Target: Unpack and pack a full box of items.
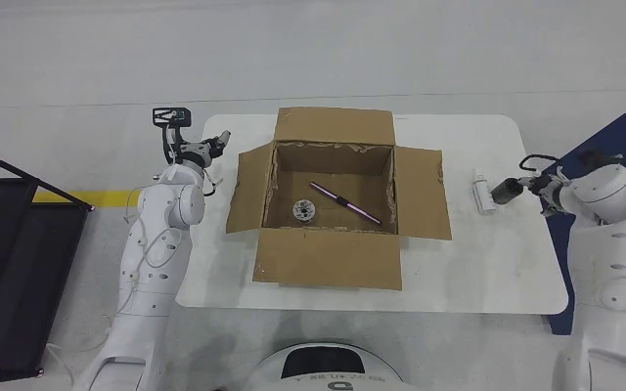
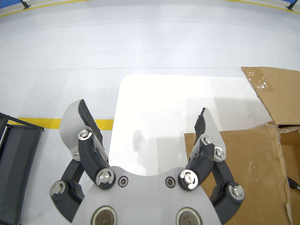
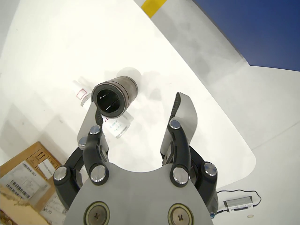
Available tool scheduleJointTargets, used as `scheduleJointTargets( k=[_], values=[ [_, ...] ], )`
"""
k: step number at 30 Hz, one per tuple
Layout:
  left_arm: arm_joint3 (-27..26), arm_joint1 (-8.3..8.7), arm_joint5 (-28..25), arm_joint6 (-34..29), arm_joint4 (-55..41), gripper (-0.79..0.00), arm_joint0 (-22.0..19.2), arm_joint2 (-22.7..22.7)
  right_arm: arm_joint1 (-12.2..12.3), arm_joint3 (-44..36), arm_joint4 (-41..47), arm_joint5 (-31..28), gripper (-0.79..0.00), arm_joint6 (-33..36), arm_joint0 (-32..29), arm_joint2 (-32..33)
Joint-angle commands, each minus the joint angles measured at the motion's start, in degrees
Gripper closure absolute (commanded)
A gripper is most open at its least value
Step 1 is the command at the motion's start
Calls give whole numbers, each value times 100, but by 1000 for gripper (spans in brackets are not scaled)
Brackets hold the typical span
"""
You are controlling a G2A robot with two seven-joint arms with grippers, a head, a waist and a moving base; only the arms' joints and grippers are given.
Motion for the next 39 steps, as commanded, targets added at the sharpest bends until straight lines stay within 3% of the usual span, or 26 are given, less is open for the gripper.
scheduleJointTargets(
  k=[1,6,9,12,17,27,30,35,39],
  values=[
    [0,0,0,0,-1,-785,0,-2,11,-201,160,-54,-785,23,-186,200],
    [0,0,0,0,-1,-785,0,-2,34,-573,698,-454,-785,198,-500,550],
    [0,0,0,0,-1,-785,0,-2,63,-662,1578,-1367,-785,624,-653,870],
    [0,0,0,0,-1,-785,0,-2,105,-504,2679,-2730,-785,1255,-719,1072],
    [0,0,0,0,-1,-785,0,-2,191,-306,3284,-3763,-785,1804,-676,1041],
    [0,0,0,0,-1,-785,0,-2,224,-349,3020,-3829,-785,1727,-694,1081],
    [0,0,0,0,-1,-785,0,-2,191,24,3700,-3826,-785,1560,-572,986],
    [0,0,0,0,-1,-785,0,-2,123,-249,5023,-4923,-785,1058,-321,532],
    [0,0,0,0,-1,-785,0,-2,28,-766,4965,-5672,-785,163,-343,-196]
  ],
)
